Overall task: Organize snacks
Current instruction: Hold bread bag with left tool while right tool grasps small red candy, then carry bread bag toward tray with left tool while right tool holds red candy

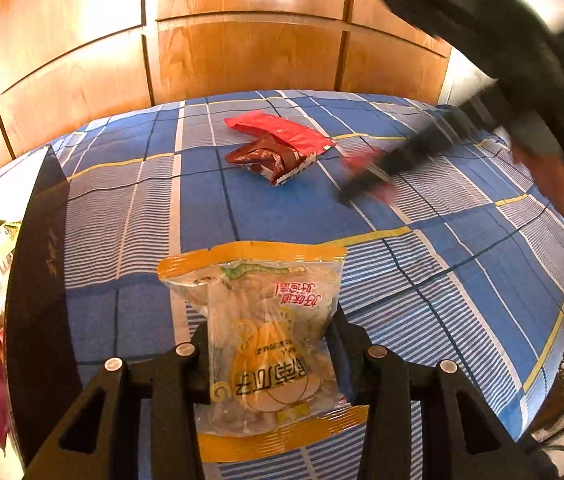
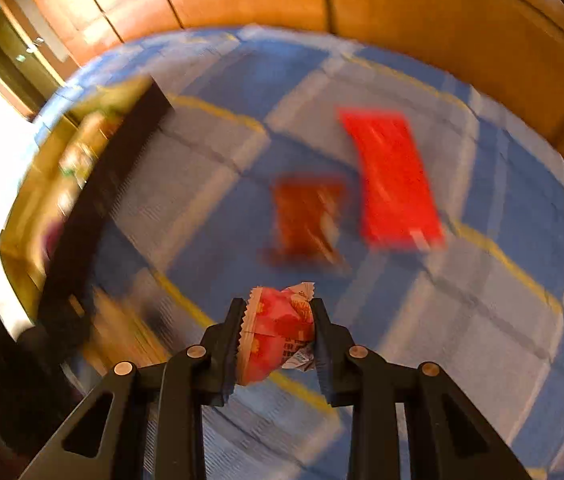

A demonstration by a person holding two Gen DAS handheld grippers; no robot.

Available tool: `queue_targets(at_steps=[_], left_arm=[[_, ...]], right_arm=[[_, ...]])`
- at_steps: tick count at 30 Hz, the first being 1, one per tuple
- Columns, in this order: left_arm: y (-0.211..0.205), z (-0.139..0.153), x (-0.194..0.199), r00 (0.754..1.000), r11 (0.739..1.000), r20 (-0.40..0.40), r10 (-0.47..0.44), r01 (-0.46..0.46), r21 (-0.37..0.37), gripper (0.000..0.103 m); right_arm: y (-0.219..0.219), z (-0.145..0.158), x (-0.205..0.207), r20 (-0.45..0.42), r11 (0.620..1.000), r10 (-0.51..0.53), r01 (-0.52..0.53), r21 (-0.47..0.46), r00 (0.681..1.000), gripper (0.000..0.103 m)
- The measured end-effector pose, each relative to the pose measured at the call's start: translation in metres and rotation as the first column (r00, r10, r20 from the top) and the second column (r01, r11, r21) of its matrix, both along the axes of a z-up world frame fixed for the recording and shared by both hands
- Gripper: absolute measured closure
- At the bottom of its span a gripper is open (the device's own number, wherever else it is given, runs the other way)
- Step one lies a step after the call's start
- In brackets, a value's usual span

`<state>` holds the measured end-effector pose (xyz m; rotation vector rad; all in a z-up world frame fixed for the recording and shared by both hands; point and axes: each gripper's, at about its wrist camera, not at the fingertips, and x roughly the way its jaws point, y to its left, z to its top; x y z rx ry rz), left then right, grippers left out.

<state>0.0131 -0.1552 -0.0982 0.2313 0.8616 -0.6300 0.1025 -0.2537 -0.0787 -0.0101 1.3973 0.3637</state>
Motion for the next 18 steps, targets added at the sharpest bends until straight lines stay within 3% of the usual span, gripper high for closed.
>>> queue_targets(at_steps=[3, 10, 18], left_arm=[[-0.004, 0.001, 0.000, 1.000, 1.000, -0.005, 0.007, -0.007, 0.011, 0.060], [-0.009, 0.003, 0.005, 0.999, 0.998, -0.030, 0.022, -0.020, 0.053, 0.060], [-0.014, 0.006, 0.005, 0.998, 0.994, -0.033, 0.050, -0.047, 0.102, 0.062]], right_arm=[[-0.011, -0.015, -0.020, -0.010, 0.995, 0.006, -0.007, -0.095, 1.000, 0.071], [-0.015, -0.018, -0.027, 0.079, 0.999, -0.018, 0.022, -0.043, 0.997, 0.071], [-0.024, -0.019, -0.033, 0.081, 0.998, 0.030, -0.026, -0.055, 0.996, 0.070]])
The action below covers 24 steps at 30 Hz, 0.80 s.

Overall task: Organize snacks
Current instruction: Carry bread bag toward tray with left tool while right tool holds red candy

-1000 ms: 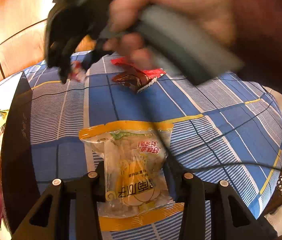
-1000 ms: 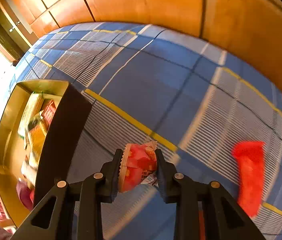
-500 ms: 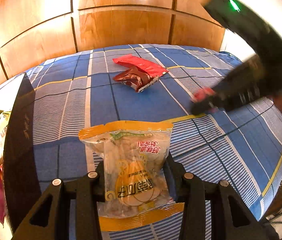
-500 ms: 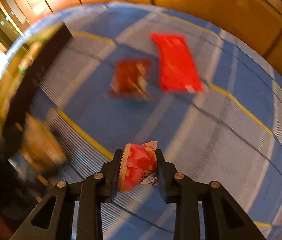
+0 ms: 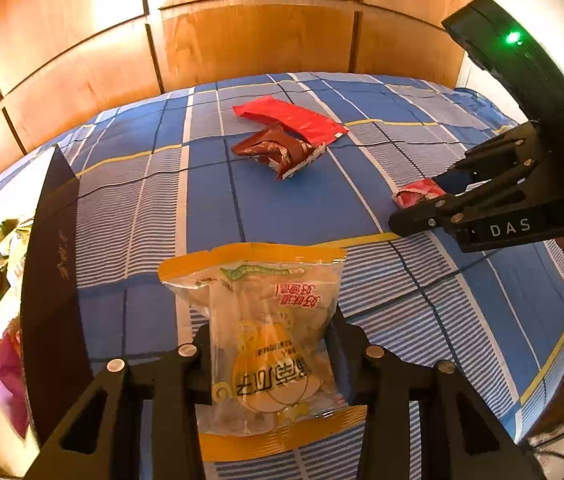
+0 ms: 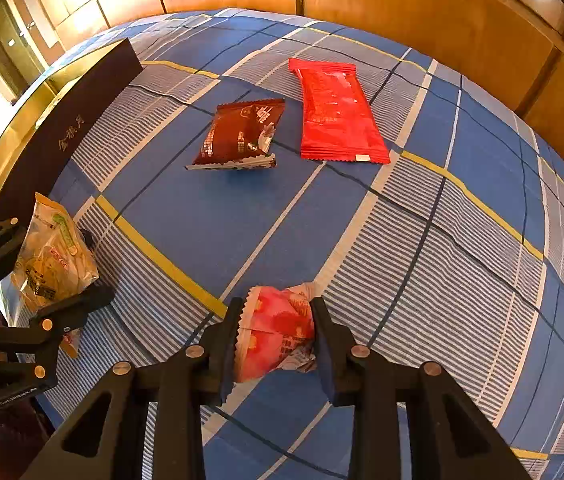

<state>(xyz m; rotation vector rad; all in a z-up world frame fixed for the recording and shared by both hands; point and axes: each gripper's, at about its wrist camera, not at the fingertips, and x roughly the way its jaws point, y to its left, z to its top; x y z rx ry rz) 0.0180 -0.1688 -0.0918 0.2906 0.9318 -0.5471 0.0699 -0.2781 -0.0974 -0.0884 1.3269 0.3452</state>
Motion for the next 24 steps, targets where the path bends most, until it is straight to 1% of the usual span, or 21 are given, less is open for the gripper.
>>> queue_targets(at_steps=[6, 14, 24], left_arm=[[0.003, 0.009, -0.007, 1.000, 1.000, 0.007, 0.011, -0.011, 0.005, 0.062], [0.011, 0.037, -0.016, 0.999, 0.999, 0.040, 0.028, -0.026, -0.032, 0.062], [0.027, 0.058, -0.018, 0.997, 0.995, 0.029, 0.073, -0.071, -0.067, 0.062]], right_arm=[[0.013, 0.001, -0.003, 0.020, 0.999, 0.016, -0.016, -0.028, 1.000, 0.070], [0.023, 0.001, -0.006, 0.068, 0.996, 0.055, -0.050, -0.067, 0.996, 0.070], [0.026, 0.001, -0.007, 0.110, 0.992, 0.095, -0.085, -0.095, 0.989, 0.070]])
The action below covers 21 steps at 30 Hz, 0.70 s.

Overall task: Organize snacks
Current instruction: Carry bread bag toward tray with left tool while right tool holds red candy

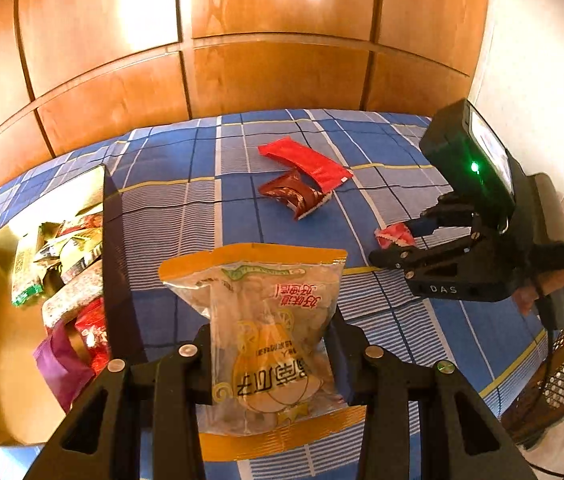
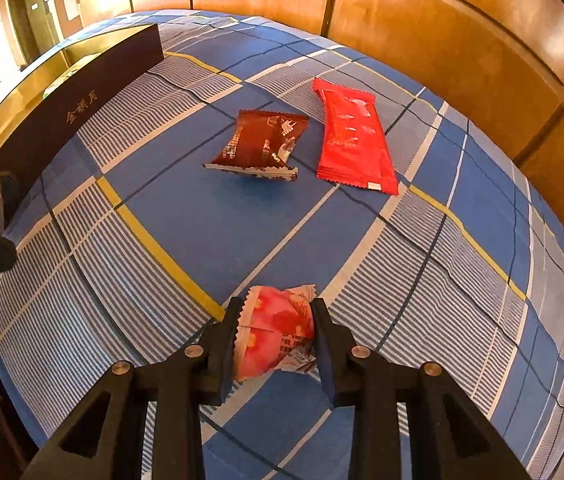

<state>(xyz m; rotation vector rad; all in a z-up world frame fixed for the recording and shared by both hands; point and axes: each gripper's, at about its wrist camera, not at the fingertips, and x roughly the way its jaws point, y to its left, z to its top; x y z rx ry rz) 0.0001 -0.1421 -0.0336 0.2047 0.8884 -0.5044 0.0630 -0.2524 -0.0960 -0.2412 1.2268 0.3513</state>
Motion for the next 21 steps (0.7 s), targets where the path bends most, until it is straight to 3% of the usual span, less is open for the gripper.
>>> queue_targets(at_steps=[14, 21], left_arm=[[0.031, 0.020, 0.003, 0.997, 0.996, 0.004, 0.071, -0.071, -0.049, 0.062], [0.068, 0.031, 0.012, 0.988, 0.985, 0.001, 0.153, -0.152, -0.076, 0.062]], right_arm=[[0.000, 0.001, 0.000, 0.011, 1.000, 0.006, -0.006, -0.004, 1.000, 0.070], [0.001, 0.002, -0.002, 0.015, 1.000, 0.008, -0.007, -0.009, 1.000, 0.070]])
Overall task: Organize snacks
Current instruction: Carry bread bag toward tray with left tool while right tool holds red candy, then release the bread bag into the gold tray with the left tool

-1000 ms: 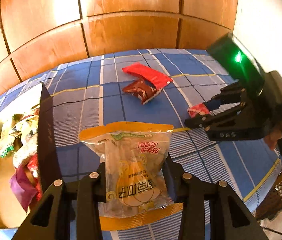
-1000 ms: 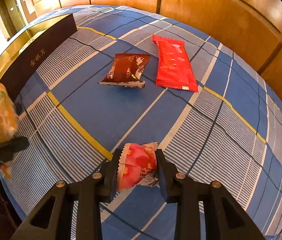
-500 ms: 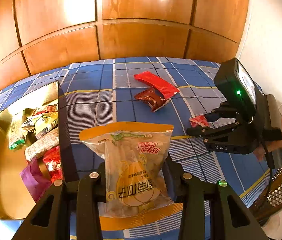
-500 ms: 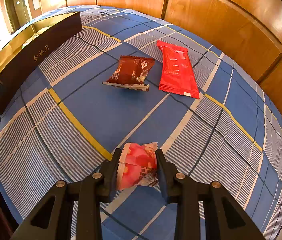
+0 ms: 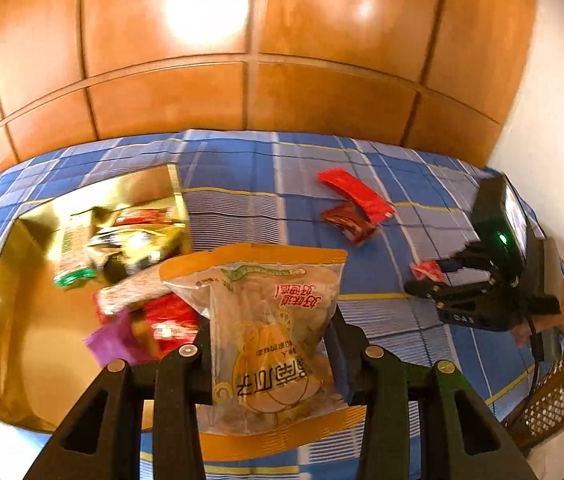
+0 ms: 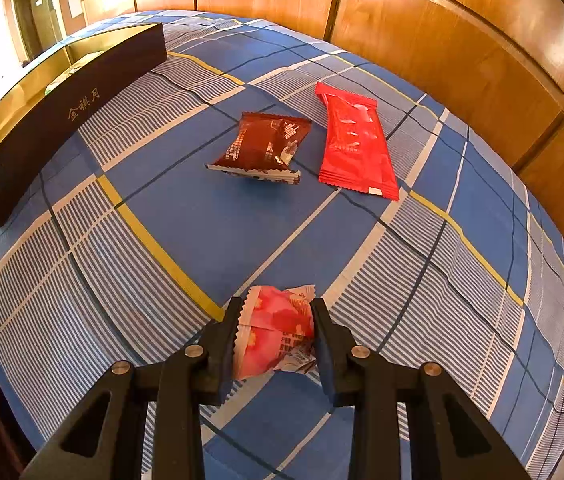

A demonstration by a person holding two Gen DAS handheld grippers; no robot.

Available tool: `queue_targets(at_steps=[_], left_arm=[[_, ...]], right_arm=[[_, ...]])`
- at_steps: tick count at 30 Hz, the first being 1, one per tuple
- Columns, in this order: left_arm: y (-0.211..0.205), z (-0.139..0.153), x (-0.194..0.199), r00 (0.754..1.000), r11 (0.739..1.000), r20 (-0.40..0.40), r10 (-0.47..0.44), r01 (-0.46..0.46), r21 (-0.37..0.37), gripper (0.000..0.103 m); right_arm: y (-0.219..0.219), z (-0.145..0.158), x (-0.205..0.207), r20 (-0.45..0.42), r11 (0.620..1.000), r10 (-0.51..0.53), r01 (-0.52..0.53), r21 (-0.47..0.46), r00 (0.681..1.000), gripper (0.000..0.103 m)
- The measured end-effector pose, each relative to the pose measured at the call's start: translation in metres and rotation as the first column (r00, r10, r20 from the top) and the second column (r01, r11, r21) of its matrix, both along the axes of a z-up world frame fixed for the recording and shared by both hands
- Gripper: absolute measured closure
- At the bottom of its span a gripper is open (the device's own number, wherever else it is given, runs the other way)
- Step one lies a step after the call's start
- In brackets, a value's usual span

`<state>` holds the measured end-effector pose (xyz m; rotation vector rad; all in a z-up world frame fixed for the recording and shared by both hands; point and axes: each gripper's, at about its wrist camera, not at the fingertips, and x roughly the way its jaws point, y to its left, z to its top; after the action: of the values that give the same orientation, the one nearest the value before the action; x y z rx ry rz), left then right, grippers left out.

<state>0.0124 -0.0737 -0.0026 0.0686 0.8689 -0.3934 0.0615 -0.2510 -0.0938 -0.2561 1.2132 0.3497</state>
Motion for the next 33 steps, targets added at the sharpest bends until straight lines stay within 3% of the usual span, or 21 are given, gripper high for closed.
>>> queue_targets(at_steps=[4, 7, 12, 17, 21, 27, 33], left_arm=[[0.043, 0.008, 0.010, 0.994, 0.994, 0.002, 0.110, -0.110, -0.023, 0.062], [0.089, 0.008, 0.020, 0.972, 0.971, -0.017, 0.233, -0.234, -0.043, 0.062], [0.162, -0.011, 0.031, 0.898, 0.900, -0.121, 0.423, -0.432, -0.056, 0.062], [0.194, -0.033, 0.038, 0.843, 0.855, -0.208, 0.496, -0.516, -0.056, 0.062], [0.190, -0.039, 0.051, 0.843, 0.857, -0.219, 0.491, -0.512, -0.051, 0.062], [0.174, -0.044, 0.084, 0.873, 0.892, -0.215, 0.437, -0.452, -0.023, 0.061], [0.170, -0.061, 0.104, 0.865, 0.897, -0.245, 0.438, -0.440, 0.051, 0.054]], right_arm=[[-0.001, 0.000, 0.000, 0.002, 1.000, 0.004, -0.004, 0.001, 1.000, 0.070], [0.000, 0.000, 0.000, 0.003, 1.000, 0.003, -0.003, -0.003, 1.000, 0.070], [0.001, 0.001, -0.001, 0.003, 1.000, 0.001, -0.001, -0.009, 1.000, 0.070], [0.002, 0.001, -0.001, 0.003, 1.000, -0.005, 0.005, -0.012, 1.000, 0.070], [0.001, 0.001, -0.001, 0.002, 1.000, -0.010, 0.010, -0.009, 1.000, 0.070], [0.001, 0.000, 0.000, 0.001, 1.000, -0.017, 0.017, -0.007, 1.000, 0.070], [0.001, 0.001, 0.000, 0.001, 1.000, -0.014, 0.014, -0.007, 1.000, 0.070]])
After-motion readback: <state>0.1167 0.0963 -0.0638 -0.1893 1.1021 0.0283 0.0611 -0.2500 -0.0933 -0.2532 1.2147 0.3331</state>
